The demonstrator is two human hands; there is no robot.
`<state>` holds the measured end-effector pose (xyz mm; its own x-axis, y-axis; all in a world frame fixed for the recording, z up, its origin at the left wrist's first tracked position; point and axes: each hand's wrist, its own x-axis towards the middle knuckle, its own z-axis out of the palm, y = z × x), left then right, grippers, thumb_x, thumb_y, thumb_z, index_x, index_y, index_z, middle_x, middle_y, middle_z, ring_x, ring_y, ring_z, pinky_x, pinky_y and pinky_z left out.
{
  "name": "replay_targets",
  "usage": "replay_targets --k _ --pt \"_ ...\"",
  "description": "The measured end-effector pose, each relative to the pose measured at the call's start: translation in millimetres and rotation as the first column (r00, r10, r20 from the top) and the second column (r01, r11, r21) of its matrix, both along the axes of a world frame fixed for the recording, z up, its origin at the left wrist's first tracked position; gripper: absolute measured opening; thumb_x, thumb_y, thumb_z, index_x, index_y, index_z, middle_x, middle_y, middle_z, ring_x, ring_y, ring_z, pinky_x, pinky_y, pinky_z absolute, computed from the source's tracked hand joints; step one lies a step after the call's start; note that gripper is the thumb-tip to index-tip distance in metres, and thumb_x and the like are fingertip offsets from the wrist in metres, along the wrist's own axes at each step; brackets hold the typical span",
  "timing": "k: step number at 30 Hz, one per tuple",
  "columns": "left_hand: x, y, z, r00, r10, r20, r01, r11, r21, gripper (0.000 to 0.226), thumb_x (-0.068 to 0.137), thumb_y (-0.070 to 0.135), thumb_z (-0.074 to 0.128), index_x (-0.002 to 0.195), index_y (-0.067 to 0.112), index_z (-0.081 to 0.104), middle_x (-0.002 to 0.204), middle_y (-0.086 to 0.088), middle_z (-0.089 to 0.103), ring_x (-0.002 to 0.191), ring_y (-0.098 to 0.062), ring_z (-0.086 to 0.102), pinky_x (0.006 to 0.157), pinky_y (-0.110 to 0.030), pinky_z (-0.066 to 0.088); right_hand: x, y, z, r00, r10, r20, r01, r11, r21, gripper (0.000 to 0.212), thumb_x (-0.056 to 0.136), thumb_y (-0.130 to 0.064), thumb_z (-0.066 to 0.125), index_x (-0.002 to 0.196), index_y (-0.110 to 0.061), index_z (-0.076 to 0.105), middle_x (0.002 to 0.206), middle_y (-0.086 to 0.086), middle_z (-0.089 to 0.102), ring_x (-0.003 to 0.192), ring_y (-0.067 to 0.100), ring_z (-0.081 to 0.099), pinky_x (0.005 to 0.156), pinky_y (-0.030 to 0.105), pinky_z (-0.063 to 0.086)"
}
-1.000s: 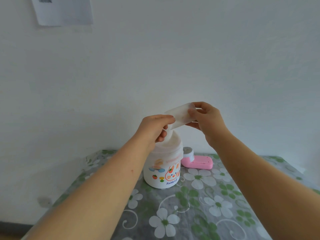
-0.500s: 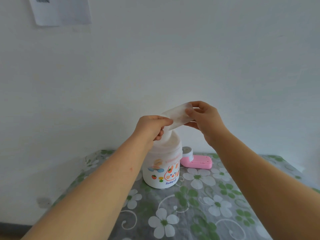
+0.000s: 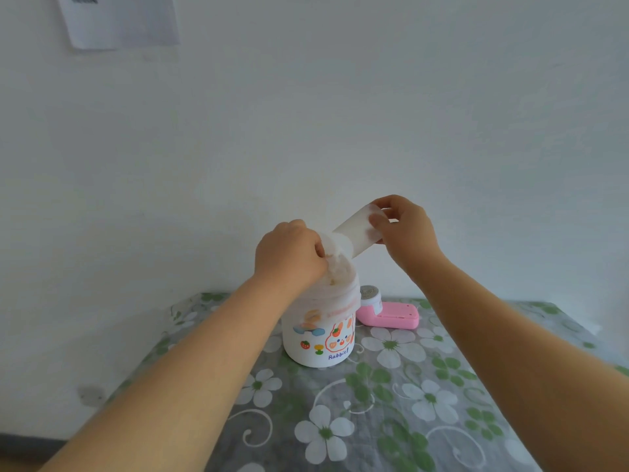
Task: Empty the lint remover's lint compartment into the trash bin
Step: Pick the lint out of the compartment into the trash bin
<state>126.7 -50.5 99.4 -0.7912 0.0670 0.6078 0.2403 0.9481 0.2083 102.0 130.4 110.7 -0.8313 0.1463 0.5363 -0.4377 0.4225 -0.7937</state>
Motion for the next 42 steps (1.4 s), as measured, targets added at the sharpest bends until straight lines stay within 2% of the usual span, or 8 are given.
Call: replay_targets --k 11,16,19,21,26,32,35,42 --pt "7.7 -1.8 1.8 0.976 -0.218 -0.023 0.207 0.951 -0.23 0.029 0.08 0.017 0.05 0.091 0.031 0.074 0.093 0.008 0.069 0.096 -0.017 0.047 0.081 -0.031 0.023 2.8 -0.4 1.9 1.0 -0.027 0.009 0.027 1.0 -0.008 0.023 0.09 -0.014 0.054 0.109 -0.02 0.067 0.101 0.002 0.07 0.086 0.029 0.072 0.083 0.05 0.059" --pt "10.0 5.8 -12.0 0.981 -0.189 0.039 0.188 0.891 -0.413 0.039 0.087 0.01 0.043 0.101 0.029 0.074 0.1 0.001 0.06 0.071 -0.014 0.001 0.081 -0.031 0.018 4.3 0.0 2.8 1.0 -0.027 0.016 0.027 0.999 -0.03 0.023 0.09 -0.014 0.054 0.108 -0.019 0.067 0.101 0.003 0.07 0.084 0.029 0.073 0.083 0.049 0.06" --pt "12.9 12.7 -13.4 0.984 -0.156 0.083 0.176 0.836 -0.519 0.039 0.085 0.004 0.04 0.102 0.023 0.069 0.101 -0.003 0.06 0.065 -0.014 -0.004 0.072 -0.033 0.016 4.4 1.1 3.0 0.999 -0.031 0.022 0.032 0.999 -0.037 0.024 0.09 -0.014 0.054 0.11 -0.018 0.067 0.103 0.003 0.071 0.084 0.029 0.073 0.083 0.049 0.06" --pt "14.0 16.3 -11.9 0.984 -0.146 0.105 0.18 0.817 -0.548 0.037 0.084 0.003 0.042 0.102 0.022 0.067 0.102 -0.004 0.059 0.07 -0.015 0.0 0.068 -0.032 0.011 4.5 2.1 3.3 0.999 -0.036 0.021 0.037 0.999 -0.039 0.024 0.09 -0.014 0.054 0.11 -0.017 0.067 0.103 0.004 0.071 0.084 0.029 0.073 0.083 0.049 0.06" --pt "6.4 17.5 -11.8 0.987 -0.14 0.082 0.16 0.77 -0.617 0.043 0.083 0.003 0.039 0.111 0.02 0.068 0.113 0.0 0.055 0.11 -0.024 0.035 0.092 -0.038 0.027 6.1 4.7 2.4 0.999 -0.041 0.031 0.042 0.998 -0.048 0.024 0.09 -0.014 0.055 0.111 -0.016 0.067 0.102 0.003 0.07 0.083 0.029 0.073 0.084 0.049 0.059" --pt "12.6 17.3 1.2 0.978 -0.2 0.066 0.211 0.913 -0.35 0.046 0.082 -0.003 0.036 0.119 0.018 0.055 0.104 -0.003 0.062 0.083 -0.018 0.03 0.07 -0.03 0.018 6.8 6.5 2.4 0.999 -0.037 0.029 0.039 0.996 -0.076 0.022 0.091 -0.014 0.055 0.109 -0.017 0.067 0.101 0.002 0.069 0.082 0.028 0.073 0.084 0.048 0.06" --pt "14.0 20.1 2.4 0.97 -0.203 0.135 0.234 0.929 -0.287 0.036 0.087 0.0 0.036 0.119 0.014 0.048 0.102 -0.009 0.062 0.092 -0.027 0.049 0.063 -0.028 0.022 5.8 7.1 3.9 0.998 -0.051 0.024 0.053 0.992 -0.118 0.022 0.091 -0.014 0.055 0.109 -0.018 0.066 0.103 0.005 0.071 0.083 0.028 0.073 0.084 0.048 0.06" --pt "9.0 25.6 -16.4 0.961 -0.155 0.229 0.248 0.849 -0.467 0.038 0.097 0.024 0.027 0.118 0.006 0.053 0.094 -0.009 0.058 0.086 -0.026 0.052 0.093 -0.04 0.028 4.6 9.4 5.0 0.998 -0.059 0.027 0.062 0.985 -0.161 0.025 0.09 -0.014 0.055 0.112 -0.014 0.067 0.105 0.009 0.071 0.085 0.031 0.074 0.082 0.045 0.061"
